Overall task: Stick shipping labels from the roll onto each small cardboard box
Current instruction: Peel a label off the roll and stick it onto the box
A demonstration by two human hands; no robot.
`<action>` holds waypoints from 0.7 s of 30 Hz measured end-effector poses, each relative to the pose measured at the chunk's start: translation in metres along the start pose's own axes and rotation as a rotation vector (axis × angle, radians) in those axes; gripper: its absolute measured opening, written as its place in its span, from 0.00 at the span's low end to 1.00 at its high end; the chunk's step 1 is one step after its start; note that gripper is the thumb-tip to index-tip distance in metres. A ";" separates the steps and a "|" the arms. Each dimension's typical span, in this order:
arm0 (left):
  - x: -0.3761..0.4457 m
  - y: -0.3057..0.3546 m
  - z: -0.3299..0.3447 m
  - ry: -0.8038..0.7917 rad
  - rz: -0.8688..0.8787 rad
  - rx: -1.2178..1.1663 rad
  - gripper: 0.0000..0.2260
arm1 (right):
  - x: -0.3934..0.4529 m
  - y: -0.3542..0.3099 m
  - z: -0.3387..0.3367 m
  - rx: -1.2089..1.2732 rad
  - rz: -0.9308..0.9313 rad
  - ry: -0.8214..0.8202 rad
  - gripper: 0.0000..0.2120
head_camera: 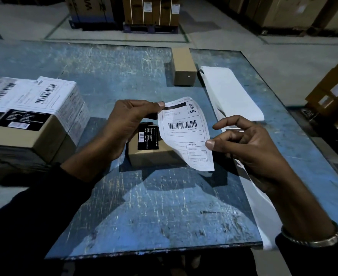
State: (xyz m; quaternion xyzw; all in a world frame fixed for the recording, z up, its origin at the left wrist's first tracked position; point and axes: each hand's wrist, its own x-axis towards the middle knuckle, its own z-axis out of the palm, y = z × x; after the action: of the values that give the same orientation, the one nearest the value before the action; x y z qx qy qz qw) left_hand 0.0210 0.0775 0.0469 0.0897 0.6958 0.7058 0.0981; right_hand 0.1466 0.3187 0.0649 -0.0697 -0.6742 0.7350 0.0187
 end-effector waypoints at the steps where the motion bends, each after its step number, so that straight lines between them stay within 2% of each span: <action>1: 0.002 -0.002 -0.001 0.004 0.031 0.040 0.07 | 0.000 0.000 -0.001 -0.007 0.029 -0.006 0.18; 4: 0.004 -0.004 -0.005 0.009 0.101 0.133 0.08 | 0.002 0.000 -0.003 0.010 0.103 -0.013 0.19; 10: -0.002 -0.003 -0.005 0.001 0.101 0.140 0.08 | 0.003 0.000 -0.002 0.038 0.147 -0.015 0.17; 21: -0.006 0.000 -0.004 0.009 0.081 0.208 0.08 | -0.001 -0.002 0.000 -0.067 0.008 -0.031 0.13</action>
State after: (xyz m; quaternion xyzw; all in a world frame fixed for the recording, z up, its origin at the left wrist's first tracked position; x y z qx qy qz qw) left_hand 0.0254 0.0724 0.0465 0.1242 0.7616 0.6335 0.0566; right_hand 0.1477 0.3192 0.0672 -0.0615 -0.6984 0.7130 0.0030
